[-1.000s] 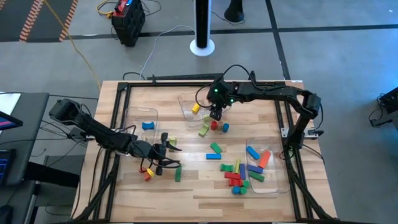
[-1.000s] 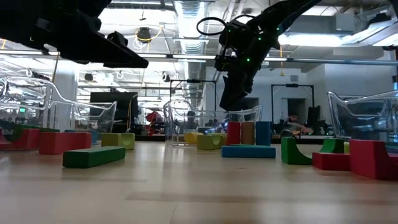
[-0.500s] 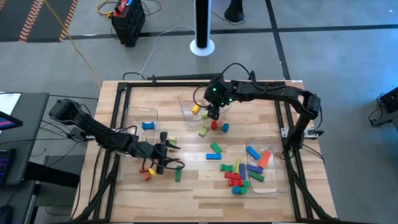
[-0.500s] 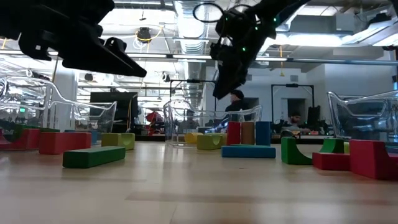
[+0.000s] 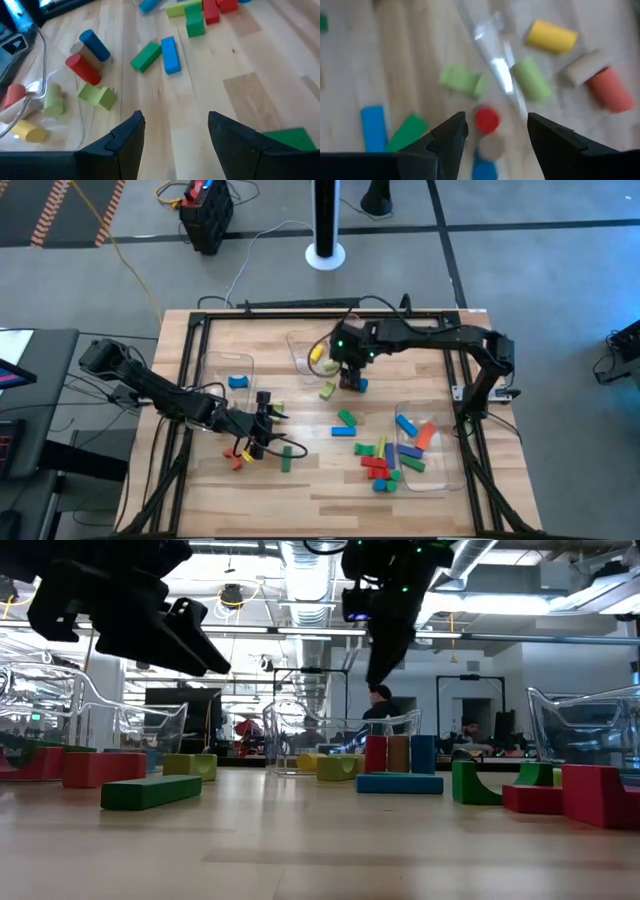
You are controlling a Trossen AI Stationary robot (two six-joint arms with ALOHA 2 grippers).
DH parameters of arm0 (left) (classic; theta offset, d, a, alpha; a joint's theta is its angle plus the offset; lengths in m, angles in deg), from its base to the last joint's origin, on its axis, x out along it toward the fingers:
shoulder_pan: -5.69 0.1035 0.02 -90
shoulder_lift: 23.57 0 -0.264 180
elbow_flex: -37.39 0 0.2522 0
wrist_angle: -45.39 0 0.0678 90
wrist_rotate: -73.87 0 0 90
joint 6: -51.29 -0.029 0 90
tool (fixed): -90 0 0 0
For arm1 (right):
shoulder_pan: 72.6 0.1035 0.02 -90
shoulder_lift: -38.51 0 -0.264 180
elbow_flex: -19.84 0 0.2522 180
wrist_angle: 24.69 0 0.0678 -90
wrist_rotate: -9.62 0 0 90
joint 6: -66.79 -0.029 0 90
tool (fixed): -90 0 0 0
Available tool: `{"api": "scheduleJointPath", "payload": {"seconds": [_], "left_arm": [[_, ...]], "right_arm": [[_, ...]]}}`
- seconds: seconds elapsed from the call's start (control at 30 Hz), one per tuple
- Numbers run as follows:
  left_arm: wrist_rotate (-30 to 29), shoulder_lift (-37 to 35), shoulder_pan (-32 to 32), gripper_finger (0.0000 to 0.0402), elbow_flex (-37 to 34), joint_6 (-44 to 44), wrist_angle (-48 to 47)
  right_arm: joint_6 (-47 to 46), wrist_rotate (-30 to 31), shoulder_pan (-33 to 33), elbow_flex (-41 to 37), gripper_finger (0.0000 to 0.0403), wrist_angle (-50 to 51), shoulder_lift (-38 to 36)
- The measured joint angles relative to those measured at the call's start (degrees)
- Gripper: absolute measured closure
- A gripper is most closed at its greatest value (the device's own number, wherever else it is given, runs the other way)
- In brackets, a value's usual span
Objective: Sort blocks by size
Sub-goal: Put the light green arch block into the left transparent bin
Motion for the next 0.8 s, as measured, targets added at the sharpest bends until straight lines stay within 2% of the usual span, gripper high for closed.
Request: {"api": "scheduleJointPath", "payload": {"seconds": [0.17,0.3,0.53,0.8], "left_arm": [[-2.48,0.00,0.62,0.0189,2.26,0.14,-7.72],[-1.79,0.00,3.24,0.0189,3.62,1.27,-13.55],[13.38,0.00,11.81,0.0189,4.35,4.96,-21.19],[20.56,0.59,15.43,0.0206,4.35,3.09,-22.86]], "right_arm": [[-3.10,0.41,4.55,-0.02,0.0161,7.52,-1.57],[-6.57,4.42,8.66,-0.02,0.0161,10.78,-4.07],[-12.59,9.29,16.25,-0.02,0.0164,12.41,-9.38],[-16.81,15.33,23.60,-0.02,0.0172,12.43,-12.79]]}}
